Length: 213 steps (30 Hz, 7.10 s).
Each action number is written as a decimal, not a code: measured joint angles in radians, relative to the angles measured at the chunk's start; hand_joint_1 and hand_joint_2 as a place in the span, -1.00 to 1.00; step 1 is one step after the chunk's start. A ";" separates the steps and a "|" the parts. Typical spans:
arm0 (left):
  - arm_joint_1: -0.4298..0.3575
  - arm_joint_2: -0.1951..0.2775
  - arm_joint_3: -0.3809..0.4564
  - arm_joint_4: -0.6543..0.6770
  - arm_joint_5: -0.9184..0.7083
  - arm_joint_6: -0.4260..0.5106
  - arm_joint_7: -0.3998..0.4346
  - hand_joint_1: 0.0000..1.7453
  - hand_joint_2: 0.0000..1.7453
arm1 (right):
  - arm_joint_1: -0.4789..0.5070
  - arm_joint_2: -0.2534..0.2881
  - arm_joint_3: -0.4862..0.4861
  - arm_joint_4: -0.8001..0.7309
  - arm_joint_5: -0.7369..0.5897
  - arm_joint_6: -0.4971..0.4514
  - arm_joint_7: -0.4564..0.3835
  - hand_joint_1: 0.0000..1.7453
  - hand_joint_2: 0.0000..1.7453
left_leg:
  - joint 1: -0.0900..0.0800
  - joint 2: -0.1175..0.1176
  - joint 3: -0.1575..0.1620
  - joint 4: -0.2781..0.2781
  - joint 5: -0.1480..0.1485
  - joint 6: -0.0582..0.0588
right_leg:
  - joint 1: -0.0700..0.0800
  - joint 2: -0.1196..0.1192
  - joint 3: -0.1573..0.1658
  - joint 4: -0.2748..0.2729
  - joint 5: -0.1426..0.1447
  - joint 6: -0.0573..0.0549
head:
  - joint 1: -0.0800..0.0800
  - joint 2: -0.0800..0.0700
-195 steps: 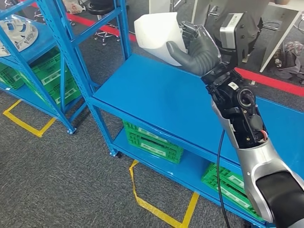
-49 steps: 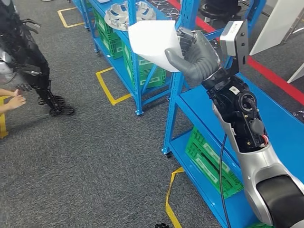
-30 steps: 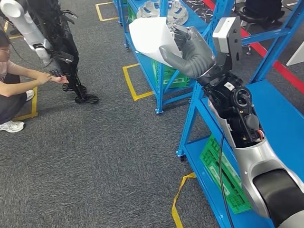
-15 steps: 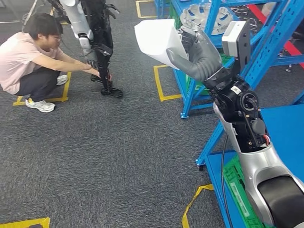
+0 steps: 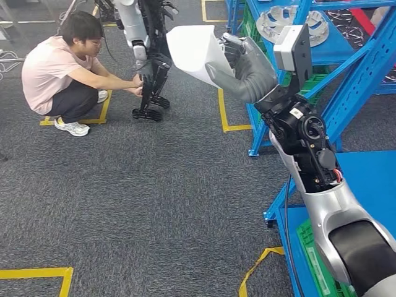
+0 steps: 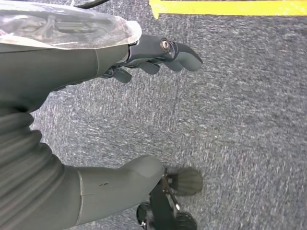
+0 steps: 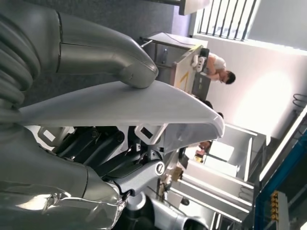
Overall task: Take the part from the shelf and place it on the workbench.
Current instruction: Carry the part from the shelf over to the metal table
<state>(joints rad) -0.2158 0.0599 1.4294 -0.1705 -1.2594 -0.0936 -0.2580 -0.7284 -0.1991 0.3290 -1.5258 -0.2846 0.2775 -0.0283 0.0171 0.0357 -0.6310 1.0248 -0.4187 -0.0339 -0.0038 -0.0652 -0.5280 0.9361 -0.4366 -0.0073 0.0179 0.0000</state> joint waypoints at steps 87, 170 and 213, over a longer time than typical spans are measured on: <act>-0.026 0.003 0.002 0.002 -0.006 -0.066 -0.018 -1.00 1.00 | 0.070 -0.002 -0.052 -0.037 0.000 -0.014 0.016 1.00 1.00 | -0.004 -0.048 -0.102 0.212 -0.111 0.000 | -0.009 0.044 -0.003 -0.006 0.010 -0.009 | 0.016 0.000; -0.021 0.007 0.002 0.003 0.018 -0.070 0.035 -1.00 1.00 | 0.066 -0.020 -0.084 -0.047 -0.019 -0.005 0.001 1.00 1.00 | -0.009 -0.030 0.055 -0.074 0.000 0.035 | -0.007 0.022 0.007 -0.007 -0.002 0.015 | 0.028 0.000; -0.028 0.016 0.002 0.003 0.016 -0.062 0.052 -1.00 1.00 | 0.074 -0.026 -0.097 -0.023 -0.014 0.007 -0.021 1.00 1.00 | -0.019 -0.040 0.039 -0.087 0.028 0.078 | -0.005 0.071 -0.029 0.194 -0.164 0.032 | 0.004 0.000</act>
<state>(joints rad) -0.2443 0.0760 1.4317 -0.1675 -1.2431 -0.1556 -0.2060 -0.6547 -0.2255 0.2317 -1.5489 -0.2982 0.2847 -0.0498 -0.0017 -0.0045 -0.5919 0.9375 -0.3907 0.0444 -0.0084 0.0060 -0.5571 1.1305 -0.6002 0.0249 0.0216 0.0000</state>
